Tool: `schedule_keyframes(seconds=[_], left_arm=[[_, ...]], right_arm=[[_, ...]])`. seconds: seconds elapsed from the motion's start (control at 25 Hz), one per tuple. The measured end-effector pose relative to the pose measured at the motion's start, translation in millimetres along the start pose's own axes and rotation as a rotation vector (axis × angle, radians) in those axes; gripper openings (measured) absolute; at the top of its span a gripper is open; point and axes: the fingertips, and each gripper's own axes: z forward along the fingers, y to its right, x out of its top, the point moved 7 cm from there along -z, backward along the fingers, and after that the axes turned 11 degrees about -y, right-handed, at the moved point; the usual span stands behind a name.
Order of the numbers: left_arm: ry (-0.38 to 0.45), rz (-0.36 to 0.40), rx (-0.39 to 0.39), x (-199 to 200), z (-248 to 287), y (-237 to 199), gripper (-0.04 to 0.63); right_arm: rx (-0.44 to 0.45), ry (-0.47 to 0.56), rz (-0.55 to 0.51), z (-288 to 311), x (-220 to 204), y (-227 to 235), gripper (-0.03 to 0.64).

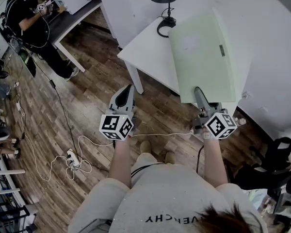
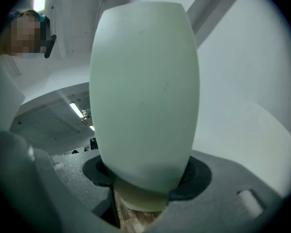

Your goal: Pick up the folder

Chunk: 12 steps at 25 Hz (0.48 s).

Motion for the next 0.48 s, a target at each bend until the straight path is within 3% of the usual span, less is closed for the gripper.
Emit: schedule_keyframes(seconds=[0.48], left_arm=[[-0.014, -0.001, -0.006, -5.9, 3.4, -5.1, -0.002]], right_arm=[[-0.009, 0.001, 0.006, 4.7, -3.6, 1.0, 0.275]])
